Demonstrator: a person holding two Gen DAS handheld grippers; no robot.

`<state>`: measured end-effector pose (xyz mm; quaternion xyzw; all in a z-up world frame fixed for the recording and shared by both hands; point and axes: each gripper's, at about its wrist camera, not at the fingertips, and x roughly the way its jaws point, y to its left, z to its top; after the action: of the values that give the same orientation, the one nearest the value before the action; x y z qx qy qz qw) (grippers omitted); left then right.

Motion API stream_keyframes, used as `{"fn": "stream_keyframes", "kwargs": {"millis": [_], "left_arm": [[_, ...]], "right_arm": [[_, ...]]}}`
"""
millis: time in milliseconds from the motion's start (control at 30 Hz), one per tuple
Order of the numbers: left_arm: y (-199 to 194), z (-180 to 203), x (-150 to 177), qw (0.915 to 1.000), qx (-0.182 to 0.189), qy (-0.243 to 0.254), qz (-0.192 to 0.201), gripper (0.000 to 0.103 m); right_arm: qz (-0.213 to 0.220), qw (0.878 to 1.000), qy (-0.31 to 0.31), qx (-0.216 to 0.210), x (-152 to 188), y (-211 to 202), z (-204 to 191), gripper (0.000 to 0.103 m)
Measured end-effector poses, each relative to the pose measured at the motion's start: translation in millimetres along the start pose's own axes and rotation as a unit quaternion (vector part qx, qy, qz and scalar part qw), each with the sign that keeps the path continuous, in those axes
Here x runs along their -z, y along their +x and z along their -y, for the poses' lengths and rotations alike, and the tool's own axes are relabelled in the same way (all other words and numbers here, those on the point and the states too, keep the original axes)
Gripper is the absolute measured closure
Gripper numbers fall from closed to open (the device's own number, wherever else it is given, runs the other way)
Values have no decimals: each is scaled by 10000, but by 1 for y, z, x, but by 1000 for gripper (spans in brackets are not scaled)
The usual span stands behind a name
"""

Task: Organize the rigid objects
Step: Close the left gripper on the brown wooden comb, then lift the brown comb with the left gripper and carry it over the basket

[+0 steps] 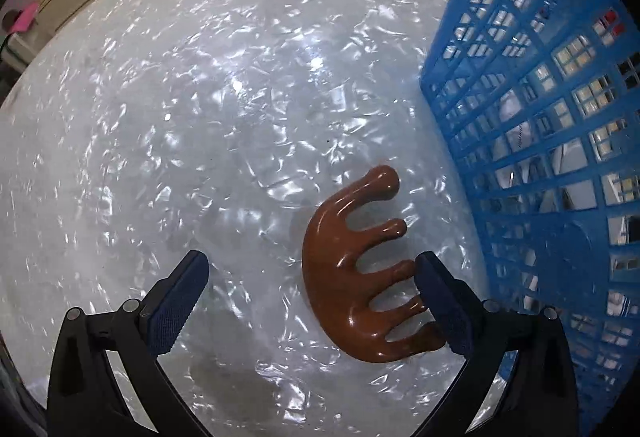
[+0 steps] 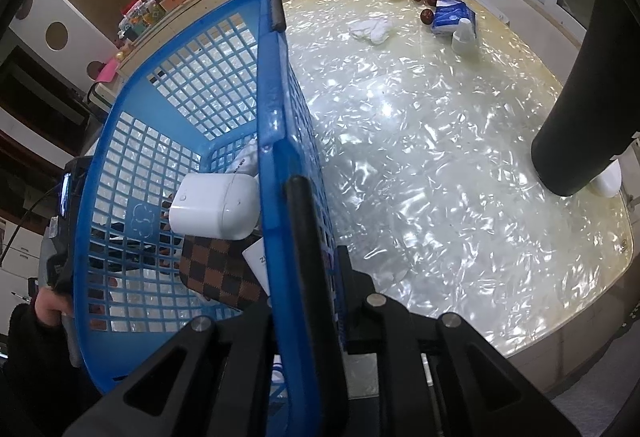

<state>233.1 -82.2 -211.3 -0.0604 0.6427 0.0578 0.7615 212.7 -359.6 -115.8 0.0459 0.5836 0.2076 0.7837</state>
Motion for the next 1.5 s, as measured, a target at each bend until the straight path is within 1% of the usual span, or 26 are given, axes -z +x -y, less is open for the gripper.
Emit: {"fn": "stream_keyframes", "kwargs": {"millis": [133,200,233,333,367,400,467,567,633,767,800,900,1000,1100,1200,1300,1500], "left_arm": [[4,2,-4,9999,-12,-83,-82,0],[5,1,-4,9999,8,-84,-103,3],[1,-3,4,10000,7,-54,-82,5],[-13,2,13,9999,54,129,28,16],[-18,4,14,9997,68,201,94,24],[-21,3,14,9996,82,229,116,35],[-25,2,15,9995,127,283,117,45],[-30,-1,21,9984,247,473,196,45],[-31,0,26,9972,180,620,376,45],[-35,-11,38,9979,205,408,449,45],[-36,-19,37,9979,244,392,450,45],[-42,-26,43,9977,297,371,489,45],[-54,-34,49,9967,349,434,596,45],[-67,-42,55,9956,211,550,731,46],[-82,-52,60,9950,209,562,799,46],[-99,-61,60,9936,108,586,955,46],[-127,-60,59,9891,160,771,1241,45]], "right_arm": [[3,10000,4,-16,-1,1,1,93],[9,10000,1,-8,-1,1,0,93],[10,10000,0,-10,-1,1,0,93],[12,10000,7,-12,-1,0,0,93],[13,10000,9,-16,-1,0,0,93],[13,10000,6,-14,-1,0,0,93],[14,10000,12,-21,-1,1,1,93],[20,10000,15,-27,-2,0,1,93],[25,10000,21,-33,-1,0,1,93],[8,10000,-2,4,-1,0,0,93],[3,10000,-9,17,-2,0,0,94],[-2,10000,-15,50,-1,1,-1,94],[-5,10000,-9,74,-1,1,-2,95],[-17,9999,-17,98,-2,2,-2,95],[-14,9999,-10,111,-1,2,-3,95],[-22,9999,-9,142,-1,2,-4,95],[-33,9997,-43,249,-2,3,-8,96]]}}
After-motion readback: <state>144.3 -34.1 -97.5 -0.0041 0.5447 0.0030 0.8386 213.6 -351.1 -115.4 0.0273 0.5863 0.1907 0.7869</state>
